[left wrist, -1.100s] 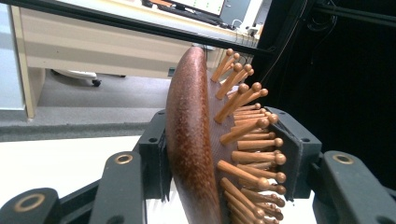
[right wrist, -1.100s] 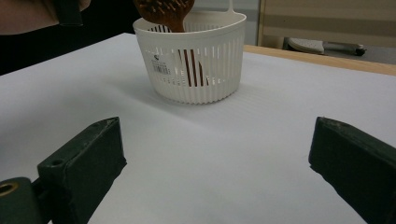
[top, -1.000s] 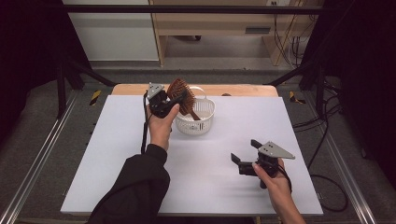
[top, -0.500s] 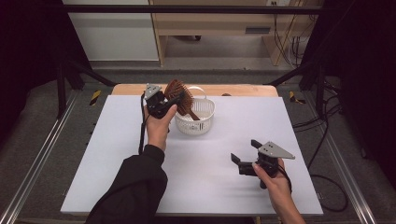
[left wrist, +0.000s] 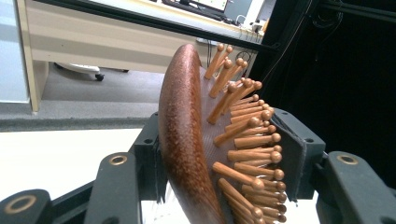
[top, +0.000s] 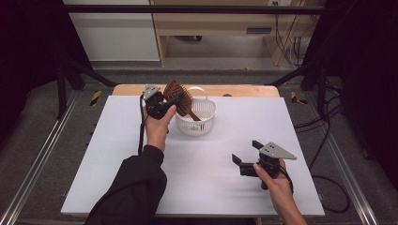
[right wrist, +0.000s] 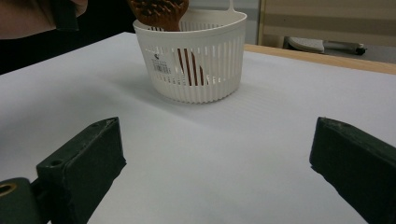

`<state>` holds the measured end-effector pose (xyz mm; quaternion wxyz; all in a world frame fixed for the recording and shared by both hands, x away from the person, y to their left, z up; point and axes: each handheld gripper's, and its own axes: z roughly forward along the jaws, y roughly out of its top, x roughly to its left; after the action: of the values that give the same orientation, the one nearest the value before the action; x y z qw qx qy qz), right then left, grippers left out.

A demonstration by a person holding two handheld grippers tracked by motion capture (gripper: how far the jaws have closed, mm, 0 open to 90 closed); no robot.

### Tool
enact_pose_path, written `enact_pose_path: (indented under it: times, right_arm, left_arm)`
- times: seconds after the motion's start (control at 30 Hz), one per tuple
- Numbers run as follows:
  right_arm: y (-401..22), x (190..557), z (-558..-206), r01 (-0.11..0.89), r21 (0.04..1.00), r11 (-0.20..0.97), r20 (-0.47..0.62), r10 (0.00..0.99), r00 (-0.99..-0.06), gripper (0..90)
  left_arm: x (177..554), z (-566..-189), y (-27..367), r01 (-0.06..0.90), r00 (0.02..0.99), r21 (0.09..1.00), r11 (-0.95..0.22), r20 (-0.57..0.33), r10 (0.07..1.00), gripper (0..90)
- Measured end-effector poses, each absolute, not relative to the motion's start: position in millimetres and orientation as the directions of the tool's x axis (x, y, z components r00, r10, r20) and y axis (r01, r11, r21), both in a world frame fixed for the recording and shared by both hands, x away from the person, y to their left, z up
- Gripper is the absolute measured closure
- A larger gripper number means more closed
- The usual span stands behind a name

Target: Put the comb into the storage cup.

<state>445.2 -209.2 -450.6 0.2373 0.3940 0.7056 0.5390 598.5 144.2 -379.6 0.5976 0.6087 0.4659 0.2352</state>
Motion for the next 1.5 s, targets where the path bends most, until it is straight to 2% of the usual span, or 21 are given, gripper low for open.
enact_pose_path:
  times: [1.5]
  right_arm:
    - [-208, 445, -451, 0.299, 0.947, 0.114, 0.087, 0.808, -0.583, 3.3]
  left_arm:
    - [601, -389, 160, 0.307, 0.425, 0.934, 0.18, -0.304, 0.853, 41.8]
